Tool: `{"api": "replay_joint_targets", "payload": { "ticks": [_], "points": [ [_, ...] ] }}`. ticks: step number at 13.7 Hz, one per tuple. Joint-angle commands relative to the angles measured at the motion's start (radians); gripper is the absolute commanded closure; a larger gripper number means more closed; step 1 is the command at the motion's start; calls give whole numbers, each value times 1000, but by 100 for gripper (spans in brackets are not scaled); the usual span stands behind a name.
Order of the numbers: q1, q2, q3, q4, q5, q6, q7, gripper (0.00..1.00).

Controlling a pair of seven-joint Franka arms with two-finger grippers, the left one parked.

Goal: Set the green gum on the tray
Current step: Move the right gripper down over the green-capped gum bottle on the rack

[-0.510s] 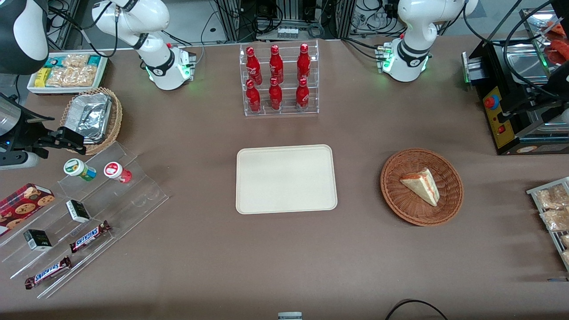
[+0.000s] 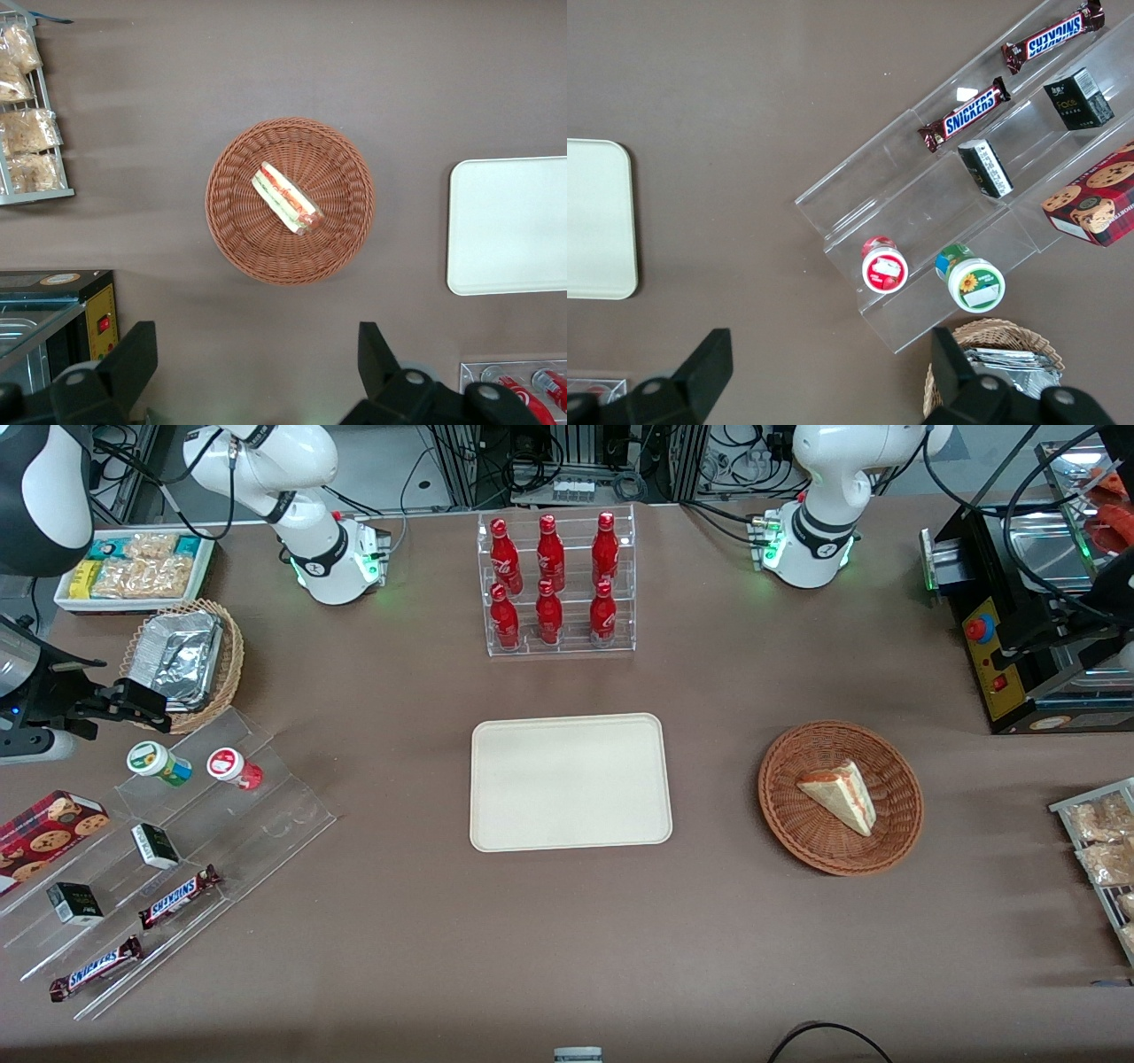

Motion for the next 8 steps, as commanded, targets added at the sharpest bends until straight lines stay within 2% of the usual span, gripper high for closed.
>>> {"api": "replay_joint_targets", "payload": {
  "ticks": [1,6,8],
  "points": [
    [-7,17,-7,-24,16,28,-19,0],
    [-130,18,-9,-130,34,154,-336,0],
    [-147,12,-12,-171,41,187,-436,0]
  ]
}}
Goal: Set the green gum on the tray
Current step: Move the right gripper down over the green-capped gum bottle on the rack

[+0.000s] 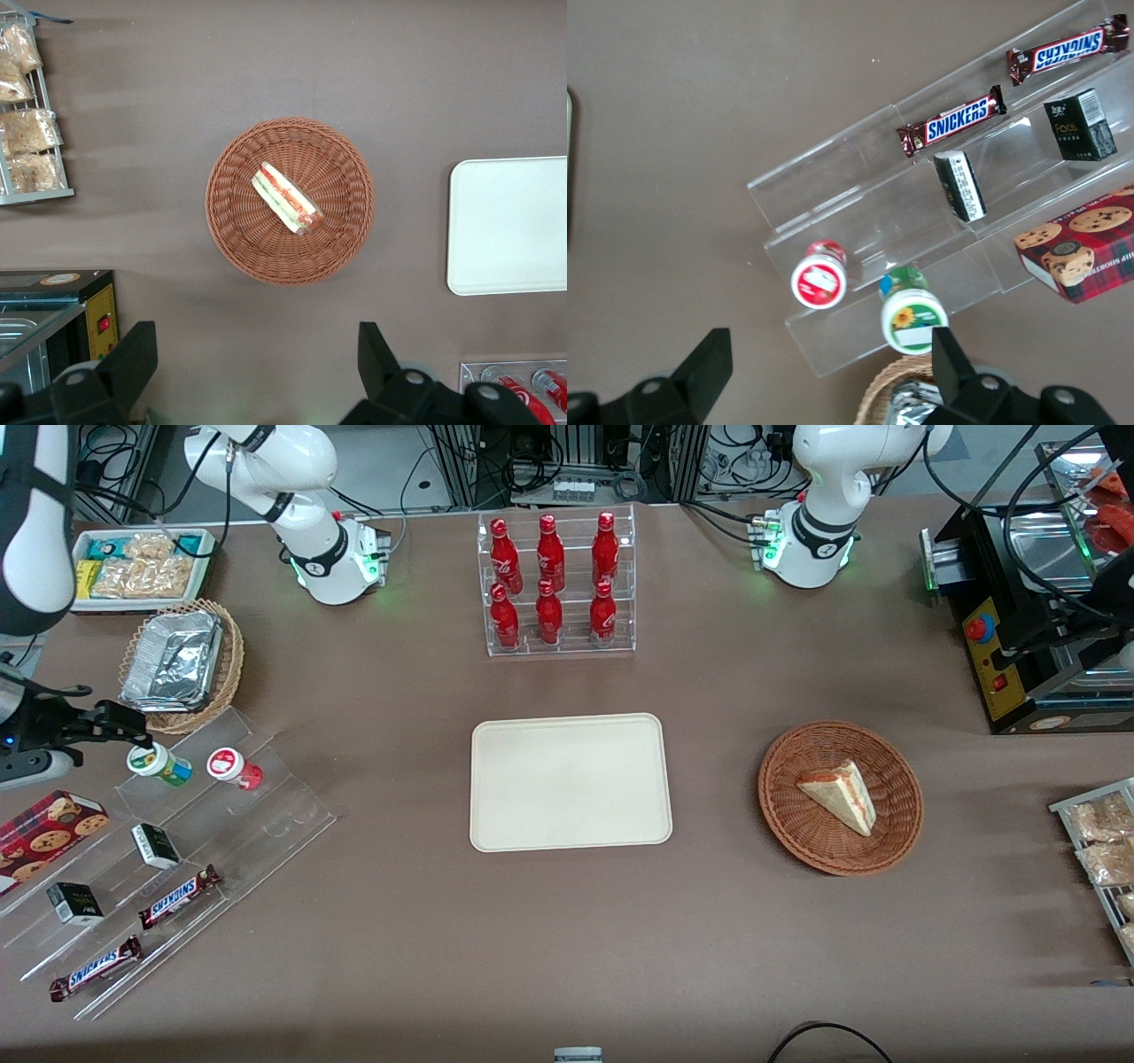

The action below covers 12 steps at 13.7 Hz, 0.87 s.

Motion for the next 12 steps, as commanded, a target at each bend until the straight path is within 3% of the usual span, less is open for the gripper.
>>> {"api": "replay_joint_targets", "payload": {
  "ticks": [1,5,12],
  "points": [
    [-31,-19,3,-72,22,78,-131,0],
    [-99,-32,3,-213,24,250,-335,0],
    [-114,-22,2,-331,42,410,-388,1]
  ]
}}
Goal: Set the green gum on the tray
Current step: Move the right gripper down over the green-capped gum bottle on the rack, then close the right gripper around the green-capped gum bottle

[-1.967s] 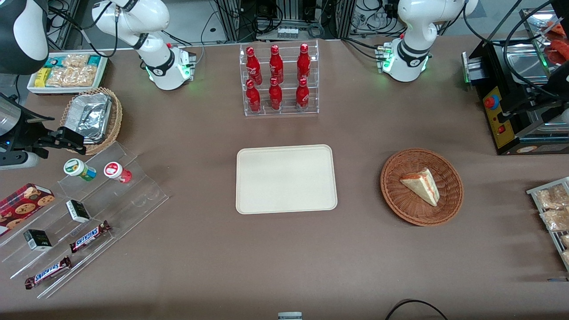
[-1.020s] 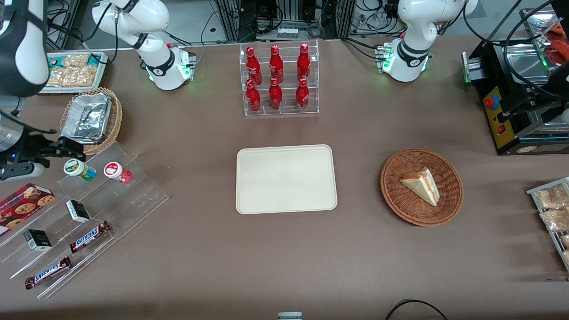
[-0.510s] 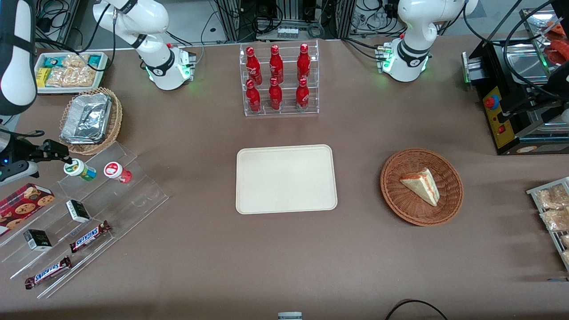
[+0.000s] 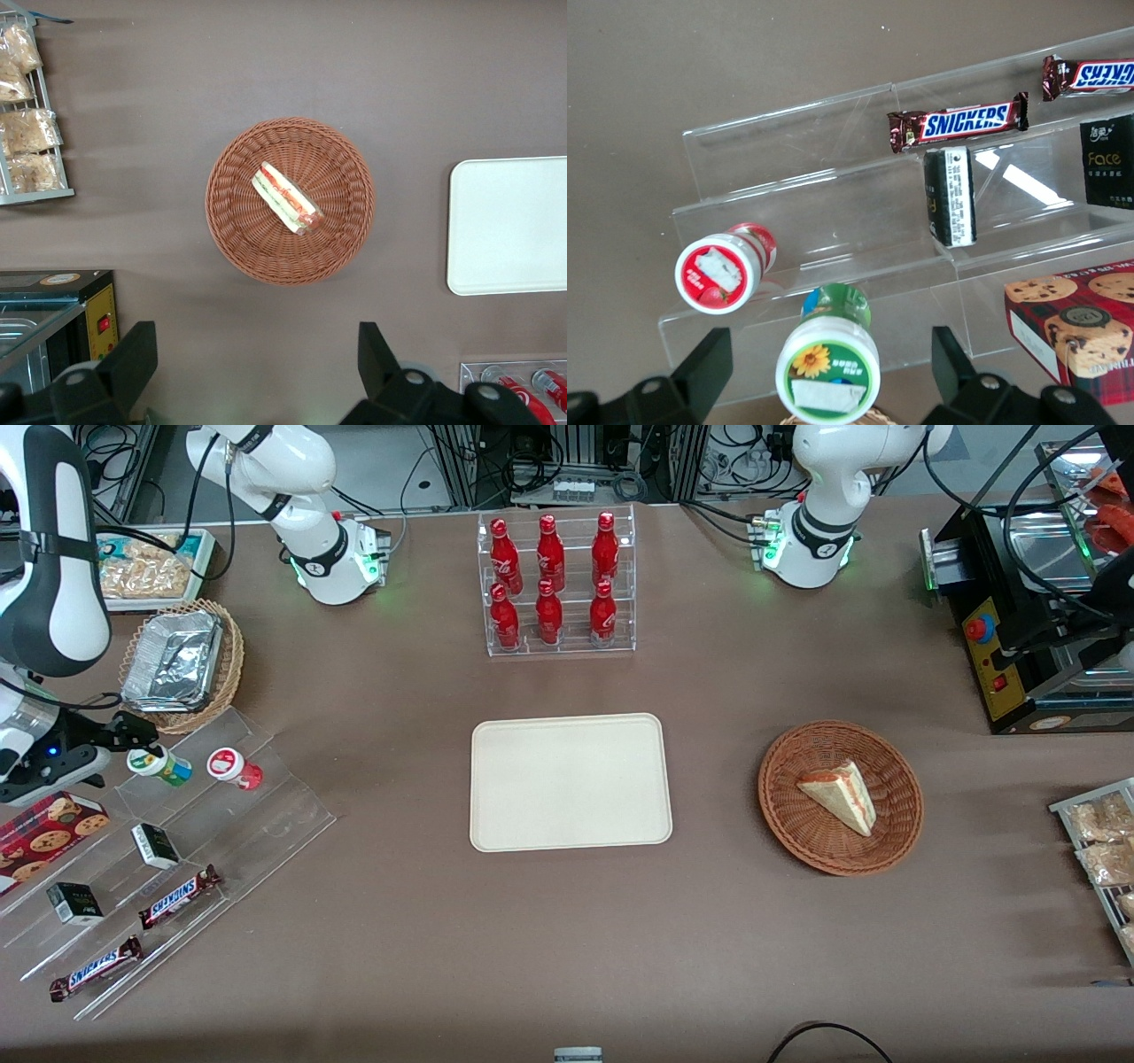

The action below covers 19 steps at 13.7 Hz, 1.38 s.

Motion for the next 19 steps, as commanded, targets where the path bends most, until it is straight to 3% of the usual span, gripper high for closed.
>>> {"api": "replay_joint_targets", "payload": {
  "ticks": [1,19],
  "points": [
    [-14,-17,4,-55,22,71,-28,0],
    [-46,-21,4,-137,22,116,-29,4]
  ]
}}
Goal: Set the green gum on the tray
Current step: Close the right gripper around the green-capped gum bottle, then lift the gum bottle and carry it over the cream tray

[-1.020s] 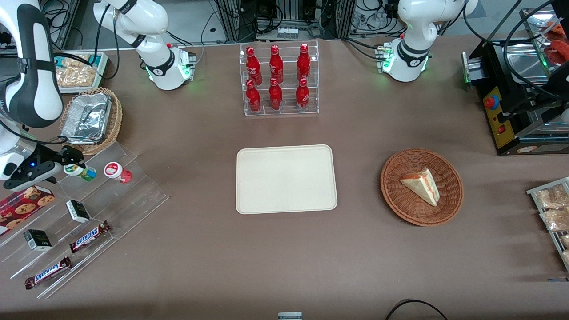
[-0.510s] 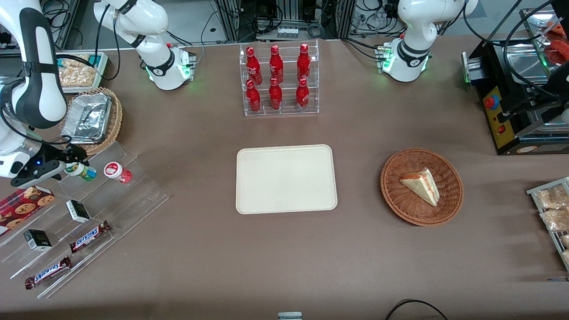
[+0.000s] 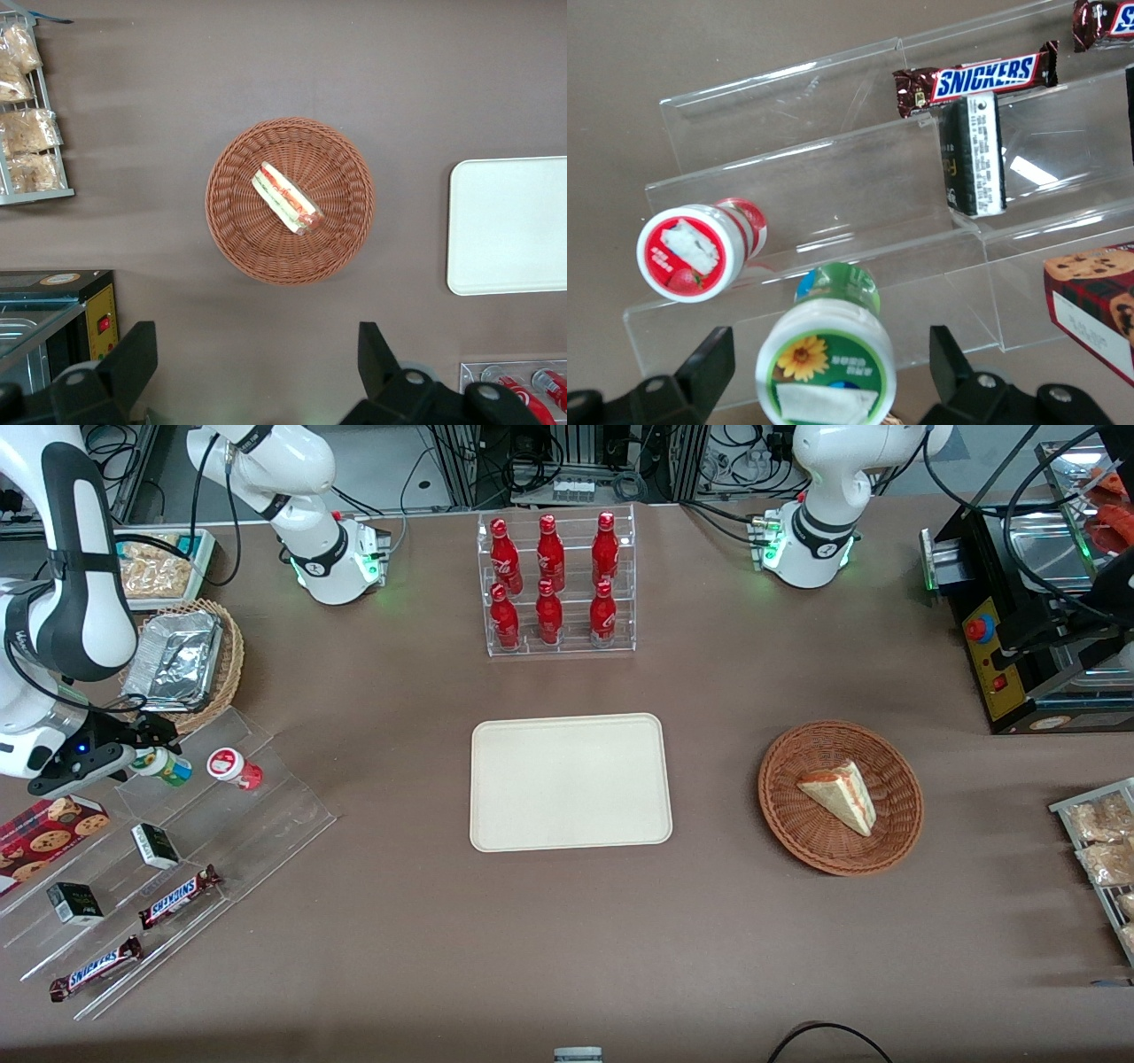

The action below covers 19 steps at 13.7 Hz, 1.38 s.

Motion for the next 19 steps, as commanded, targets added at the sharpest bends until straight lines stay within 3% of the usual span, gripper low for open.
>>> {"api": "replay_joint_targets", "payload": {
  "ticks": [1,3,4,5,6,7,14,19],
  "points": [
    [-16,-19,5,-25,21,23,-22,4],
    [-15,-18,5,-25,21,23,-22,6],
    [-15,-18,5,-25,21,23,-22,14],
    [-15,-16,5,-23,21,23,-22,31],
    [-15,-16,5,-23,21,22,-20,70],
    [-13,-16,5,-23,21,20,-20,98],
    [-4,-10,14,67,24,-56,-11,100],
    [53,41,14,337,47,-291,-8,100]
  ]
}}
